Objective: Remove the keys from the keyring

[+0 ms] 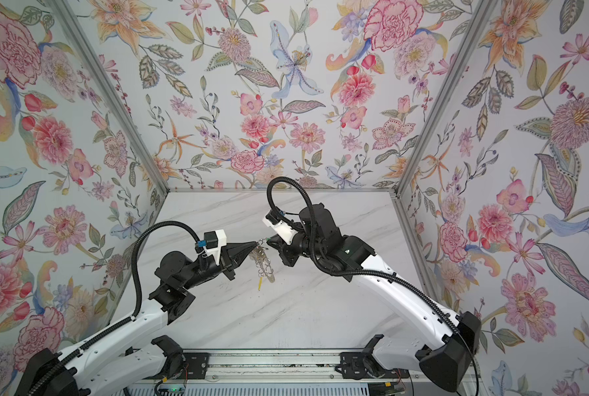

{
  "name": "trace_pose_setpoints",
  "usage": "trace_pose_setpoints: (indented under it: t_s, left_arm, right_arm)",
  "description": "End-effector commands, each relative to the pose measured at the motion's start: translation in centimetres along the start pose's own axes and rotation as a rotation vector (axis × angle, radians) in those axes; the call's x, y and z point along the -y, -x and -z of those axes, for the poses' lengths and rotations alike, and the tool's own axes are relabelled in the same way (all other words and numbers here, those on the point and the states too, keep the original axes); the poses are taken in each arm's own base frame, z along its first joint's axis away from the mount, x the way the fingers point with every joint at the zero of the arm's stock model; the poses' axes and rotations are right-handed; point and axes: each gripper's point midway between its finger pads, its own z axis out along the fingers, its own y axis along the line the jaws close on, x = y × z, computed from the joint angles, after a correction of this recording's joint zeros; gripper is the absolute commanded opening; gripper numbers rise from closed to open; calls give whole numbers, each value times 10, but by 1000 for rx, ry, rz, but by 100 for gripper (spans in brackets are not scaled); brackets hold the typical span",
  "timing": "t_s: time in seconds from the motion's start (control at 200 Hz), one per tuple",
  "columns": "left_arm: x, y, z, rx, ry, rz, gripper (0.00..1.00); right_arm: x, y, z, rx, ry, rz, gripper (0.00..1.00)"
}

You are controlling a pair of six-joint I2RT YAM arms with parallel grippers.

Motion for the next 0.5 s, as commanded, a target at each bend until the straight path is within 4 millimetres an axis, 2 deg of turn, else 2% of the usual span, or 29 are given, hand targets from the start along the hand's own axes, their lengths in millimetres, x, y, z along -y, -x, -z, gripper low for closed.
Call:
trace_pose_setpoints:
  t_s: [0.0, 0.495]
  left_arm:
    - [2, 16, 7, 60, -19, -20, 0]
    - [3, 34, 13, 121, -26, -35, 0]
  right_arm:
    - [35, 9, 18, 53, -149, -42, 0]
    - [22, -12, -1, -1, -78, -75, 0]
